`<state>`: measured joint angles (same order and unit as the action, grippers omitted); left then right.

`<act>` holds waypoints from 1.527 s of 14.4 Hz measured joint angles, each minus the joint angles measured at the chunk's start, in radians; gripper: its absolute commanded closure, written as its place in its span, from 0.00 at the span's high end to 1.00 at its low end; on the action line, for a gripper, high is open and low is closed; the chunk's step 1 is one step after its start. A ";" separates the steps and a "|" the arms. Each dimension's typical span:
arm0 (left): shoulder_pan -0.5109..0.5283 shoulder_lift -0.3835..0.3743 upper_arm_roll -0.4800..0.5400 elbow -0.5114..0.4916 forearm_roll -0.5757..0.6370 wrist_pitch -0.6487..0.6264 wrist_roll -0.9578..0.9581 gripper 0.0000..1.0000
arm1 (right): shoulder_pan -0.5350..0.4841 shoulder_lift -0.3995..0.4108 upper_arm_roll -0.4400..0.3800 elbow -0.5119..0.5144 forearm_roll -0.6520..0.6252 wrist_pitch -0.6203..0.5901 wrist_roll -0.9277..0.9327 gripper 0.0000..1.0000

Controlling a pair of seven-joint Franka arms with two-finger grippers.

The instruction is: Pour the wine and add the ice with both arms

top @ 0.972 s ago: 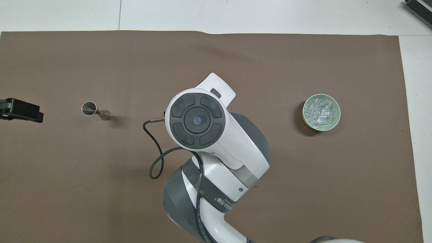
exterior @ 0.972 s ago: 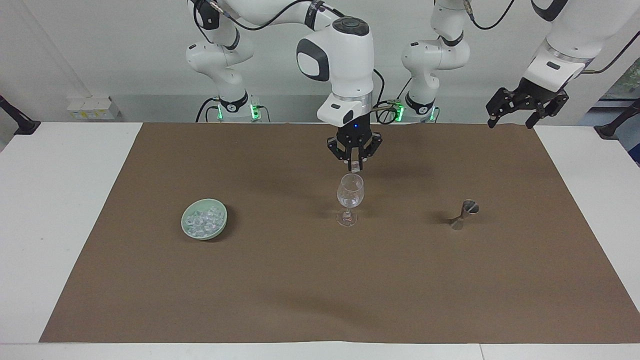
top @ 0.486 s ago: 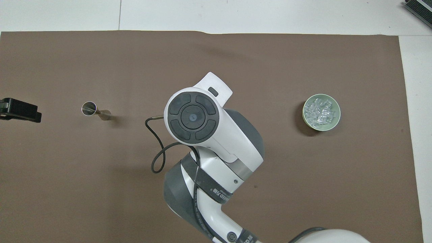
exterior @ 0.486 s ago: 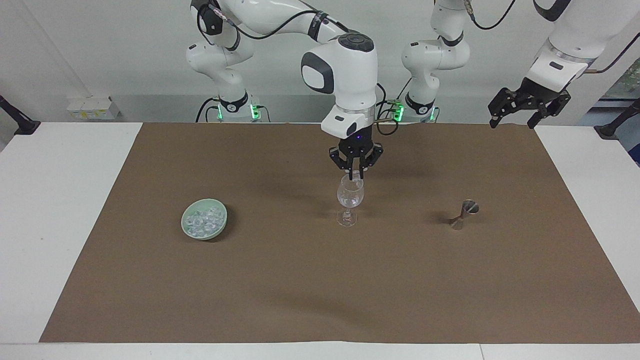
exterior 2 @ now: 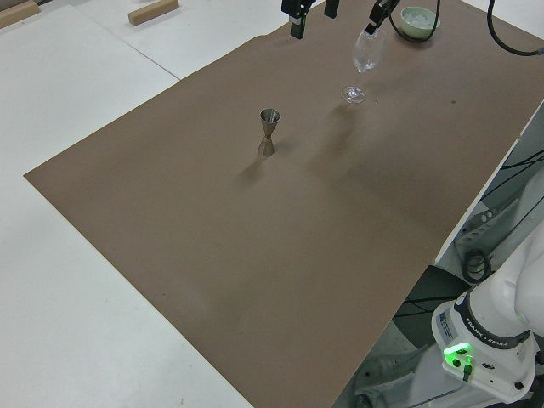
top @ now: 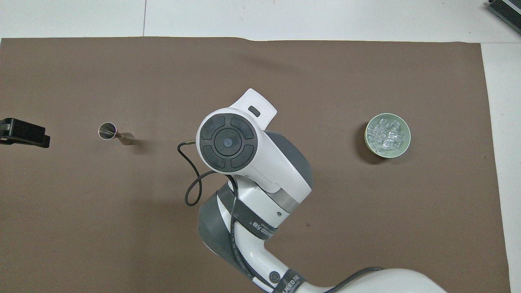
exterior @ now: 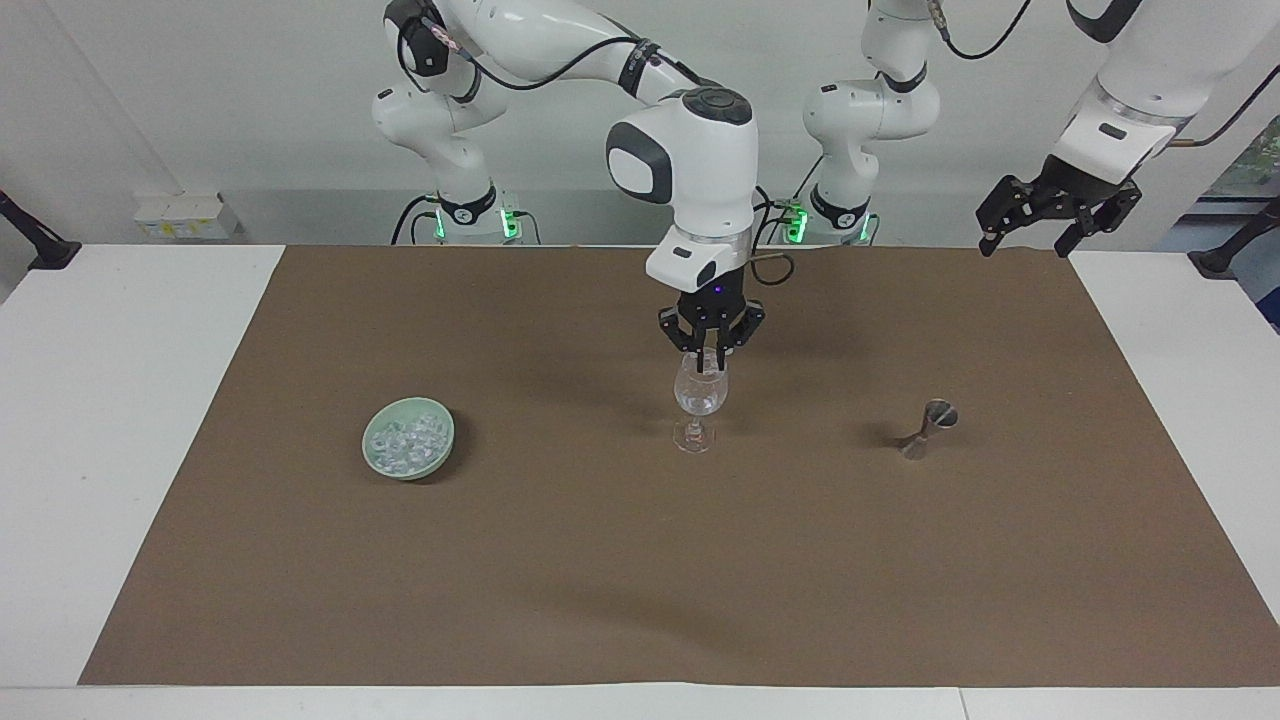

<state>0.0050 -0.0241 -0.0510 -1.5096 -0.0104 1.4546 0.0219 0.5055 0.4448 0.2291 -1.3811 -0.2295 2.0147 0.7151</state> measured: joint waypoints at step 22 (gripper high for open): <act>0.000 0.000 0.000 0.000 0.000 0.000 0.000 1.00 | -0.011 -0.060 -0.003 0.005 -0.027 -0.041 0.044 1.00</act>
<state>0.0051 -0.0241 -0.0510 -1.5096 -0.0104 1.4546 0.0219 0.4941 0.3848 0.2258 -1.3762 -0.2569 1.9738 0.7590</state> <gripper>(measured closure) 0.000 0.216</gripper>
